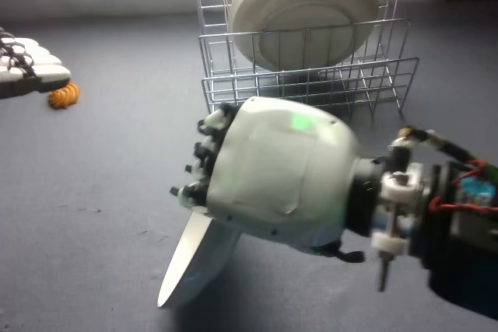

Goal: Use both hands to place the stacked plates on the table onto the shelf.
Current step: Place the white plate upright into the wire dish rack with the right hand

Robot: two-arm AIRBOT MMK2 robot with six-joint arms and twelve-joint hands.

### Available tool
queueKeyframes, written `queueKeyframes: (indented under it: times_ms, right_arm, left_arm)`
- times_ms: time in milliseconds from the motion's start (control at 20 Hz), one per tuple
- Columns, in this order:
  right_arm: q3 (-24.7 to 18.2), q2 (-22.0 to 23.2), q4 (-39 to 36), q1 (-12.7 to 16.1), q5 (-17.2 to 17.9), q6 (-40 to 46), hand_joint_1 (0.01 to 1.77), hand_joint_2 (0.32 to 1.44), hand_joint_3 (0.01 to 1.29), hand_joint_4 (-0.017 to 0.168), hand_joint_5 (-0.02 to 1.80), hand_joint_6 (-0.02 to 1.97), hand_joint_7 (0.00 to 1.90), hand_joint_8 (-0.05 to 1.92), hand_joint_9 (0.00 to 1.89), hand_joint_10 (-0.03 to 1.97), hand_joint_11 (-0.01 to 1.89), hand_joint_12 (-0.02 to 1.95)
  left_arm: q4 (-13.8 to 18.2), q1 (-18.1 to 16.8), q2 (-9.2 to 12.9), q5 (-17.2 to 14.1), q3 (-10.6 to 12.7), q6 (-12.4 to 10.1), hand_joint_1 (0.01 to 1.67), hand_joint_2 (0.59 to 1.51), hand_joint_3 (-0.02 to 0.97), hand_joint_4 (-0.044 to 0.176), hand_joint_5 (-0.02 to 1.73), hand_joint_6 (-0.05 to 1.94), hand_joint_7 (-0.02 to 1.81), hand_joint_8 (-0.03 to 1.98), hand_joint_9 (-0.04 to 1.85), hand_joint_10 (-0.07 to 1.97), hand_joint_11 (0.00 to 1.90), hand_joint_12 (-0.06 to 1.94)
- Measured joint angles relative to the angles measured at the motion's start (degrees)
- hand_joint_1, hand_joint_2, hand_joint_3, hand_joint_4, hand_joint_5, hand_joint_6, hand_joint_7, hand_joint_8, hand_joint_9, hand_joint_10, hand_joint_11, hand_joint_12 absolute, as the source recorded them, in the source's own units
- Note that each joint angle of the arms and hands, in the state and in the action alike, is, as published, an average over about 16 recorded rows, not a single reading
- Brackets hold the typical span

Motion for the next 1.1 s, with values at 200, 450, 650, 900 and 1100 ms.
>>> queueKeyframes:
  times_ms: [200,450,650,900,1100]
  right_arm:
    - [-3.0,5.0,-2.2,2.6,-2.8,8.0,1.36,0.97,0.01,0.003,0.96,0.95,1.09,0.84,1.04,0.94,0.9,1.07]
    - [-4.2,10.3,-13.3,7.1,-7.3,29.4,1.36,0.96,0.01,0.001,0.96,0.95,1.08,0.84,1.04,0.94,0.9,1.07]
    - [-3.4,13.1,-23.0,11.6,-12.2,49.1,1.36,0.96,0.01,-0.001,0.96,0.96,1.07,0.84,1.03,0.95,0.9,1.08]
    - [-0.8,15.2,-34.4,16.9,-18.7,73.7,1.37,0.96,0.01,-0.003,0.96,0.97,1.07,0.84,1.03,0.96,0.9,1.09]
    - [1.6,15.8,-37.1,20.6,-23.0,85.9,1.37,0.96,0.01,-0.003,0.95,0.97,1.07,0.85,1.02,0.97,0.89,1.09]
  left_arm:
    - [-0.3,0.0,0.7,0.7,0.2,0.0,0.02,1.104,0.021,-0.004,0.02,0.01,0.02,0.0,0.01,0.01,0.02,0.01]
    - [-0.3,-0.1,1.2,1.6,0.3,0.0,0.02,1.1,0.021,-0.004,0.02,0.01,0.02,0.0,0.01,0.01,0.02,0.01]
    - [0.1,0.0,1.4,0.5,0.4,0.0,0.02,1.097,0.022,-0.004,0.02,0.01,0.02,0.0,0.02,0.01,0.02,0.01]
    - [1.4,0.2,1.5,-3.4,0.8,0.0,0.01,1.095,0.022,-0.003,0.02,0.01,0.02,0.0,0.02,0.01,0.02,0.01]
    - [3.5,0.5,1.6,-7.9,1.4,0.0,0.01,1.092,0.022,-0.003,0.02,0.01,0.02,0.0,0.02,0.01,0.02,0.01]
